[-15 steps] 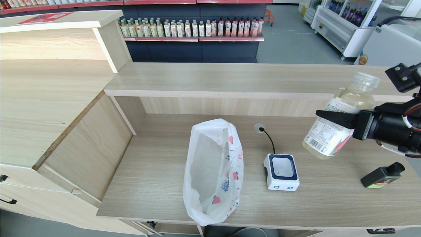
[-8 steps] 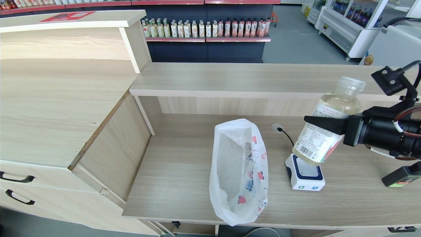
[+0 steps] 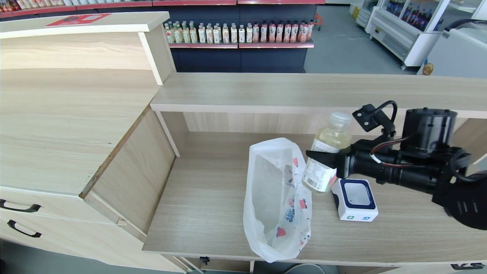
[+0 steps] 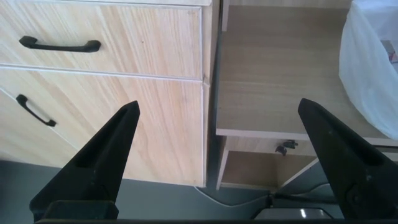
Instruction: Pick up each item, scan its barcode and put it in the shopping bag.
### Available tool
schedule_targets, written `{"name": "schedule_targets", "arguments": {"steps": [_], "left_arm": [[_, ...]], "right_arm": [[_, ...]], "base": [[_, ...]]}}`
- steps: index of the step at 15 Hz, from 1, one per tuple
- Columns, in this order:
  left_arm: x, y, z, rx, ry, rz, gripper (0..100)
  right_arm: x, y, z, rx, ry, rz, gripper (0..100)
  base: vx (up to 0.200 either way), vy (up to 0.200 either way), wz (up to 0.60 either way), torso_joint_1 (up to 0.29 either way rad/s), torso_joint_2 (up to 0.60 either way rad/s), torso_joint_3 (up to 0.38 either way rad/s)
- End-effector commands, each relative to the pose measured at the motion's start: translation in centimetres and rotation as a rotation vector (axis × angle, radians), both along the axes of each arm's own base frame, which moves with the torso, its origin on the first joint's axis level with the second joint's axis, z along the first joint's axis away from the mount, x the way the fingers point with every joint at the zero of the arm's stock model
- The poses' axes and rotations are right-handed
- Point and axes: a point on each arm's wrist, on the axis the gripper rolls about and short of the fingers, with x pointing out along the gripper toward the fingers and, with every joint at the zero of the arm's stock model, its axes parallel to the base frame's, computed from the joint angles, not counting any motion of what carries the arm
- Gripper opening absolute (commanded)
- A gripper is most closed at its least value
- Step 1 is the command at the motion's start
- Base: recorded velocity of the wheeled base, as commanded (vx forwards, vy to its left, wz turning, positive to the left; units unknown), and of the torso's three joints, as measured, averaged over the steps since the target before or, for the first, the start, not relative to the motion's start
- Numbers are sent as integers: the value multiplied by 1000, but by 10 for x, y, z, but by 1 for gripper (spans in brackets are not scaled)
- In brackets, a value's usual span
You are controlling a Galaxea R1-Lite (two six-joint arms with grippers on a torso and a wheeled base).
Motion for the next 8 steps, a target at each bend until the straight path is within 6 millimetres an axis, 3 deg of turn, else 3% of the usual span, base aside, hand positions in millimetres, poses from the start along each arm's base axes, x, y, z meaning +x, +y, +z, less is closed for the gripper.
{"name": "schedule_targets", "arguments": {"steps": [1,4,5,8], "left_arm": [[0,0,0,0,1,0,100],[0,0,0,0,0,0,100],[0,0,0,0,0,0,100],[0,0,0,1,0,0,100]], "right_arm": [[30,30,-61,-47,73,59,0],[50,58,-85,-74,68,109,0],[68,67,-103,-107,4,120,0],[89,82,-120,-158,-86,147,0]], "base": [[0,0,0,0,0,0],[0,0,0,0,0,0],[0,0,0,0,0,0],[0,0,0,0,0,0]]}}
